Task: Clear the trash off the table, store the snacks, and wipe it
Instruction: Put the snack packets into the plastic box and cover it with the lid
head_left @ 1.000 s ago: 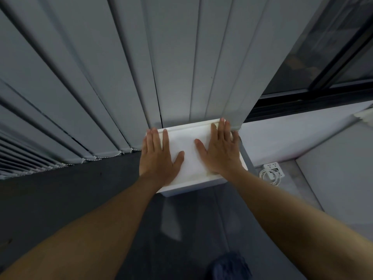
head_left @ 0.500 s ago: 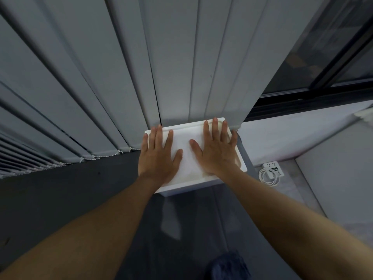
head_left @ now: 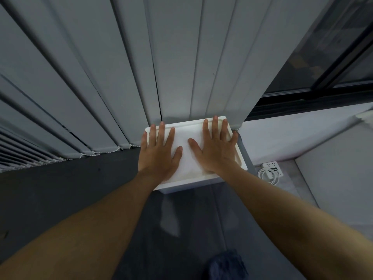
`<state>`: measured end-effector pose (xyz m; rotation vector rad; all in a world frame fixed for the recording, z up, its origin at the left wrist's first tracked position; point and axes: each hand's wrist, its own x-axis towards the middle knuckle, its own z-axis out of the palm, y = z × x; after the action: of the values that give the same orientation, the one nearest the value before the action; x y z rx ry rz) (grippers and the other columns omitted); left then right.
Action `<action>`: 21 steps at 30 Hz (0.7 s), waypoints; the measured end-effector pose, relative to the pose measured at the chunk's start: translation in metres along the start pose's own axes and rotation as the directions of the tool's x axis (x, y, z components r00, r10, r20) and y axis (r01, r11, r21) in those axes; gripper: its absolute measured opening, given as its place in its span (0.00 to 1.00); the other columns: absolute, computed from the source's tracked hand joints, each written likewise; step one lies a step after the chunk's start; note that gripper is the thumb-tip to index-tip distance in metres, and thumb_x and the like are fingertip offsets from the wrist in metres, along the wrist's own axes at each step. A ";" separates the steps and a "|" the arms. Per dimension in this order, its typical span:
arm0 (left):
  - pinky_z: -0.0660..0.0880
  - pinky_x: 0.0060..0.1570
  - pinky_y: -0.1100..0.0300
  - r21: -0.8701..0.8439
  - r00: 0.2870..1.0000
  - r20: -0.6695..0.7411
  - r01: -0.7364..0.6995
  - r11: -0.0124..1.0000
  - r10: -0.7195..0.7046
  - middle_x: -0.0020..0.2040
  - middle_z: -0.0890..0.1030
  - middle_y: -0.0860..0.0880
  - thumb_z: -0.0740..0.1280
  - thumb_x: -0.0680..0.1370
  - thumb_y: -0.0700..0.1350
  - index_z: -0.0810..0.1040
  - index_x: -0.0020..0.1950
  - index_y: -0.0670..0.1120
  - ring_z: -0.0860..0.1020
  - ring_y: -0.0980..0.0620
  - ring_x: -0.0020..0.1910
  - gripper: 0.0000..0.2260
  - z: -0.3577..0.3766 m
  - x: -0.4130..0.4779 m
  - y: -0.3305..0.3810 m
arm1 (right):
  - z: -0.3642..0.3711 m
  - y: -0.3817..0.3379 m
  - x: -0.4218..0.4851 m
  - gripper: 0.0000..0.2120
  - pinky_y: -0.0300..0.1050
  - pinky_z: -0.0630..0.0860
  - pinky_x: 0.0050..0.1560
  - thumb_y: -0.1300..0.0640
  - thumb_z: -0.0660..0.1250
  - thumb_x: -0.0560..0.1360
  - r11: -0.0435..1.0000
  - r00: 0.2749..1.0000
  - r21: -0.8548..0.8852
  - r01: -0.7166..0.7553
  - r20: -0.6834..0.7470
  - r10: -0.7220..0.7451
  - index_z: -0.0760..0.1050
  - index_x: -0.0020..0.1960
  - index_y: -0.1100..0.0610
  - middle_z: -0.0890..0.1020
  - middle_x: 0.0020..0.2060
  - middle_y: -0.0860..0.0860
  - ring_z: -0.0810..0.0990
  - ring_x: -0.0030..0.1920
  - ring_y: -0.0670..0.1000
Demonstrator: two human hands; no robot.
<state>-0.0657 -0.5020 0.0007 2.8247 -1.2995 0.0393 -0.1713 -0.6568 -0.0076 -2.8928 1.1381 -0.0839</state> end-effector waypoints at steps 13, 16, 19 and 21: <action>0.44 0.78 0.45 0.010 1.000 -0.016 -0.021 1.000 0.021 0.81 0.47 0.44 0.44 0.81 0.62 0.49 0.80 0.52 0.46 0.43 0.80 0.29 -0.001 -0.001 -0.001 | -0.003 -0.007 -0.013 0.38 0.75 0.44 0.70 0.28 0.37 0.75 1.000 1.000 0.007 0.008 0.025 -0.008 0.45 0.79 0.46 0.47 0.80 0.51 0.47 0.79 0.61; 0.45 0.77 0.43 0.008 1.000 -0.007 -0.025 1.000 0.025 0.81 0.47 0.44 0.42 0.80 0.63 0.47 0.80 0.53 0.46 0.41 0.79 0.30 0.000 -0.001 -0.001 | -0.003 -0.008 -0.014 0.39 0.76 0.43 0.70 0.27 0.36 0.74 1.000 1.000 -0.005 0.005 0.017 -0.005 0.45 0.79 0.46 0.47 0.80 0.51 0.48 0.79 0.62; 0.44 0.77 0.42 0.015 1.000 0.004 -0.028 0.999 0.028 0.81 0.47 0.43 0.40 0.79 0.64 0.48 0.80 0.55 0.45 0.40 0.79 0.31 0.002 0.000 -0.002 | -0.003 -0.008 -0.013 0.39 0.76 0.43 0.69 0.27 0.36 0.74 1.000 1.000 -0.015 0.001 0.017 -0.001 0.44 0.79 0.45 0.47 0.80 0.51 0.48 0.79 0.62; 0.44 0.77 0.42 0.013 0.999 0.007 -0.033 0.999 0.032 0.81 0.47 0.44 0.39 0.78 0.65 0.49 0.80 0.55 0.45 0.39 0.79 0.31 0.002 0.000 -0.003 | -0.002 -0.008 -0.013 0.39 0.75 0.43 0.70 0.27 0.37 0.74 1.000 1.000 -0.012 0.003 0.012 -0.002 0.45 0.79 0.45 0.47 0.80 0.51 0.48 0.79 0.62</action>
<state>-0.0636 -0.5001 -0.0014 2.8174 -1.3517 0.0397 -0.1755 -0.6424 -0.0053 -2.9012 1.1370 -0.0604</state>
